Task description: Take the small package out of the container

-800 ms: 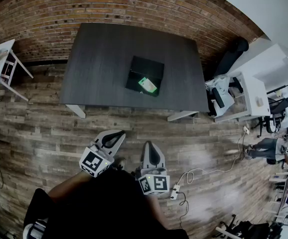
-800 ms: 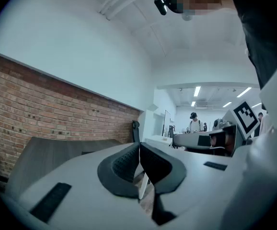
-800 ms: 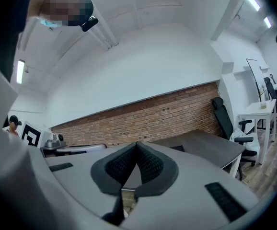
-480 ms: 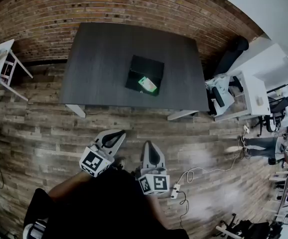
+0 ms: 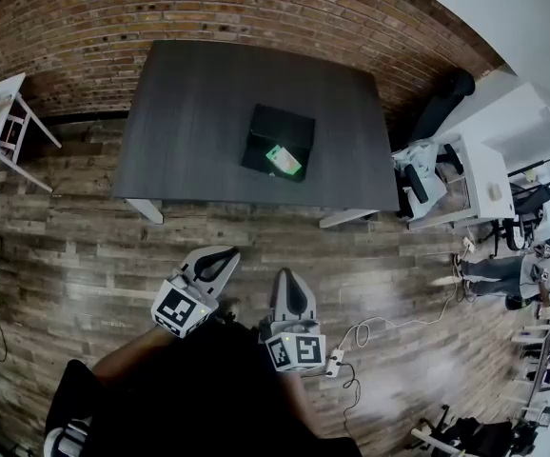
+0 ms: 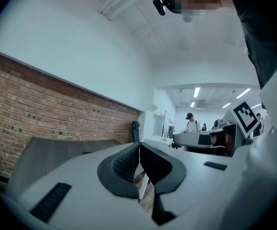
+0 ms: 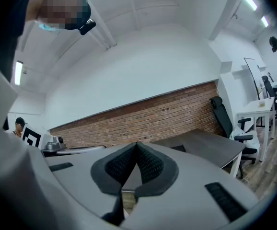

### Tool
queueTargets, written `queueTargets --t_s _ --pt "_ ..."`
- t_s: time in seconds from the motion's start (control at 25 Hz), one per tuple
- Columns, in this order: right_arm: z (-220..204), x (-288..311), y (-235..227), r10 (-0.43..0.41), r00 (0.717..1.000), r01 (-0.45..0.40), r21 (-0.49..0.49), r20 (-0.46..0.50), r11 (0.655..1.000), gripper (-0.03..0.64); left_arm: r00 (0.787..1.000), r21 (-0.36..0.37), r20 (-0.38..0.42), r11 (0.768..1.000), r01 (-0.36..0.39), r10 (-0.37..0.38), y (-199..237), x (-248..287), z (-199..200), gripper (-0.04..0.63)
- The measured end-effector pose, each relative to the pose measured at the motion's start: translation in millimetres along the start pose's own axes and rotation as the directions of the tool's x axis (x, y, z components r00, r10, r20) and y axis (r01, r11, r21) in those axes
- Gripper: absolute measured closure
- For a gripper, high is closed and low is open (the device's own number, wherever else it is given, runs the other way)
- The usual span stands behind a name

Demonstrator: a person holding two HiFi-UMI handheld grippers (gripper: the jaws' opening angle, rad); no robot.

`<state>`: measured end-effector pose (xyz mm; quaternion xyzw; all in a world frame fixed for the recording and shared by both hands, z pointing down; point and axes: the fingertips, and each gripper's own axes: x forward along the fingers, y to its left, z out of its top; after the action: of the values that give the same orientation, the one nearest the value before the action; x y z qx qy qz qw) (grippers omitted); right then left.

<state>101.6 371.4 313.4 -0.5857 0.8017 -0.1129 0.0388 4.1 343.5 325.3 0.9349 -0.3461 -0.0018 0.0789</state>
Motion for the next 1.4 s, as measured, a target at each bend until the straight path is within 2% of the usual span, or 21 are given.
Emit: queueTargets --t_s 0.56,0.72,0.88,1.4 --pt "-13 20 42 -0.038 0.999 0.037 -0.022 -0.025 0.999 0.592 1.000 -0.015 0.008 1.000 0.023 -0.023 33 -31 3 0.561" --pt "-22 22 56 -0.047 0.998 0.045 -0.033 -0.033 0.998 0.592 0.999 0.000 0.009 0.999 0.035 -0.035 42 -45 2 0.561" --pt "-26 25 63 -0.051 0.998 0.050 -0.037 -0.033 0.998 0.592 0.999 -0.025 0.006 0.999 0.035 -0.035 49 -51 -3 0.561" --pt "-28 46 41 -0.061 0.998 0.060 -0.028 -0.034 0.998 0.592 0.999 -0.039 -0.013 0.998 0.038 -0.039 61 -25 -11 0.561"
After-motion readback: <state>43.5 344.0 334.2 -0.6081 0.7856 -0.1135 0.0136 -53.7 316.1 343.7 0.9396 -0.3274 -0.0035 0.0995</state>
